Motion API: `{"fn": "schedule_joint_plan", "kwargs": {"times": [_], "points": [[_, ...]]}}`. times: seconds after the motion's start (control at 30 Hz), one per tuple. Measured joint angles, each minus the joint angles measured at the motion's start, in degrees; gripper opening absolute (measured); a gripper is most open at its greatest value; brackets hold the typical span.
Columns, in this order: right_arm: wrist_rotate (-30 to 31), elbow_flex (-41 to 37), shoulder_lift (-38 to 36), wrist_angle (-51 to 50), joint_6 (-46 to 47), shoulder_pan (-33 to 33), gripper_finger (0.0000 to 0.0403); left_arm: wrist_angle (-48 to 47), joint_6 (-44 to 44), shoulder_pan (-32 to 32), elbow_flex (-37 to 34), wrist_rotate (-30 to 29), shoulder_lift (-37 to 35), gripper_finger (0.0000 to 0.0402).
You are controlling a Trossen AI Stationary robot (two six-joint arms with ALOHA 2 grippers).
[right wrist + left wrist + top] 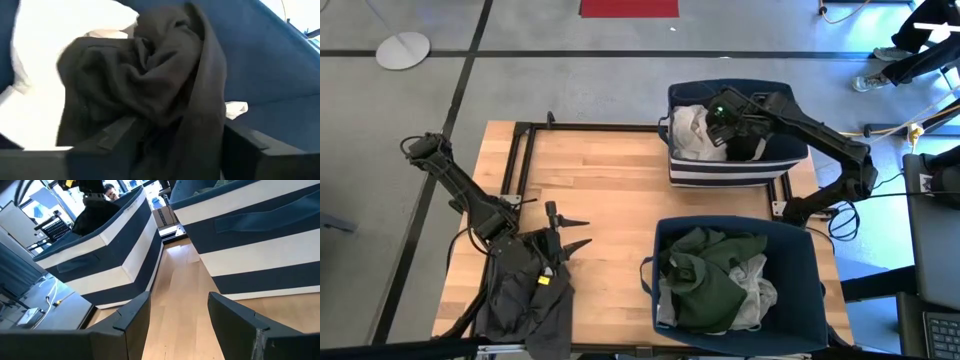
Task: Sort clothes
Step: Put the black boxers into the top blue bin, then put the dark gray shorts into the bottom blue bin
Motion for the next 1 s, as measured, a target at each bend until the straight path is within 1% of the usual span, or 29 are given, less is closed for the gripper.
{"fn": "schedule_joint_plan", "kwargs": {"times": [0.07, 0.13, 0.3, 0.37, 0.43, 0.5, 0.6, 0.73, 0.87, 1.0], "points": [[-1.17, 1.67, 0.0, -1.5, -0.04, 0.02, 0.0252, 0.0, -0.14, 0.0, 0.0, -0.01, 0.0, 0.0189], [-3.21, 4.81, 0.02, -3.71, 0.02, 0.04, 0.027, 0.0, -0.21, 0.0, 0.0, 0.01, 0.0, 0.0189], [-11.98, 14.76, -0.25, -7.08, 1.93, 0.16, 0.029, 0.0, -0.45, 0.0, 0.0, 0.01, 0.0, 0.0189], [-14.92, 17.82, -0.74, -7.1, 2.86, 1.75, 0.0291, -0.09, -1.08, 0.0, 0.0, 0.03, 0.0, 0.0189], [-16.0, 19.51, -1.45, -6.98, 3.27, 4.67, 0.0291, -0.81, -2.02, 0.0, 0.0, 0.06, 0.0, 0.0189], [-16.29, 19.99, -2.04, -6.75, 3.56, 9.04, 0.0291, -2.22, -3.07, 0.0, -0.02, 0.1, 0.0, 0.0189], [-13.52, 19.97, -2.27, -7.3, 5.19, 17.37, 0.0292, -3.61, -4.68, 0.0, -0.02, 0.14, 0.0, 0.0189], [-6.41, 18.93, -2.03, -5.83, 7.64, 30.36, 0.0292, -4.36, -5.85, 0.0, -0.02, 0.16, 0.0, 0.0189], [0.01, 13.5, -1.84, -0.2, 8.78, 42.29, 0.0292, -3.89, -5.84, 0.17, -0.02, 0.17, 0.0, 0.0189], [4.78, 6.85, -1.84, 7.45, 9.22, 51.54, 0.0292, -2.45, -7.06, 1.14, -0.02, 0.81, 0.04, 0.0189]]}}
